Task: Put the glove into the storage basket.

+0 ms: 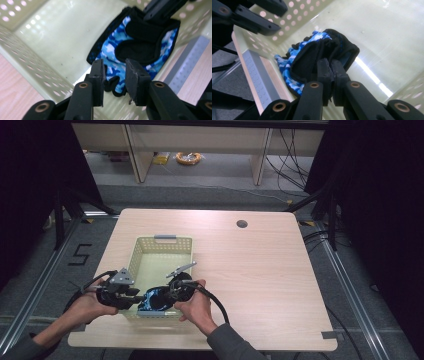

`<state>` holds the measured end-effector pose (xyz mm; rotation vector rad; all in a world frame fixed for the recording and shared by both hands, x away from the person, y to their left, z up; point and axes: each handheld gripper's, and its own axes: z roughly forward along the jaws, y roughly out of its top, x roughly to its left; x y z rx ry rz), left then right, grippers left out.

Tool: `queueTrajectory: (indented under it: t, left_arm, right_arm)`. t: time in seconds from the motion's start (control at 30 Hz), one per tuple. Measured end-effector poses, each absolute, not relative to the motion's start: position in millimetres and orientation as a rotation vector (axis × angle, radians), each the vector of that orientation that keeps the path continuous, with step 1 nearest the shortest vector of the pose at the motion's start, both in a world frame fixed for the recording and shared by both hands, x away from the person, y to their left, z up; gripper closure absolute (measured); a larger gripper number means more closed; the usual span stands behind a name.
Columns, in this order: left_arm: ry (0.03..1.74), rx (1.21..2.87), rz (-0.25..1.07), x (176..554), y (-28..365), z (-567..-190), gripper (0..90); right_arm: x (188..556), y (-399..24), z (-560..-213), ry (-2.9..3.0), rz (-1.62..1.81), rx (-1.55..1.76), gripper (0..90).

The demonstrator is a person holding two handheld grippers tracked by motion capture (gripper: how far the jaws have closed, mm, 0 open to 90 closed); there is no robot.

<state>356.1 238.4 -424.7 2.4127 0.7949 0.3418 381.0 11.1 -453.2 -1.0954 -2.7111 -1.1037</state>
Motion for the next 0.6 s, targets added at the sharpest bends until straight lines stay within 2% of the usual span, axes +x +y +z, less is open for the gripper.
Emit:
queueTrajectory:
  t: [0.17, 0.2, 0.23, 0.33, 0.43, 0.6]
  left_arm:
    - [0.811, 2.373, 0.351, 354.5, 237.7, -418.6, 57.8]
    - [0.811, 2.372, 0.347, 354.2, 237.2, -417.8, 52.7]
    - [0.805, 2.373, 0.348, 354.1, 237.1, -417.4, 50.9]
    - [0.815, 2.354, 0.349, 352.1, 235.4, -417.3, 49.7]
    - [0.825, 2.338, 0.340, 350.5, 233.4, -416.3, 43.7]
    - [0.827, 2.298, 0.309, 346.3, 229.5, -415.7, 39.1]
  right_arm:
    - [381.5, 9.7, -451.6, -2.741, -1.088, -1.096, 81.6]
    - [381.4, 9.2, -449.4, -2.778, -1.077, -1.089, 77.2]
    - [381.0, 9.6, -448.0, -2.809, -1.086, -1.073, 77.1]
    - [379.3, 9.3, -443.5, -2.826, -1.077, -1.062, 75.5]
    - [380.4, 6.3, -438.1, -2.856, -1.066, -1.052, 70.4]
    - [380.7, 0.9, -434.1, -2.859, -1.076, -1.067, 65.6]
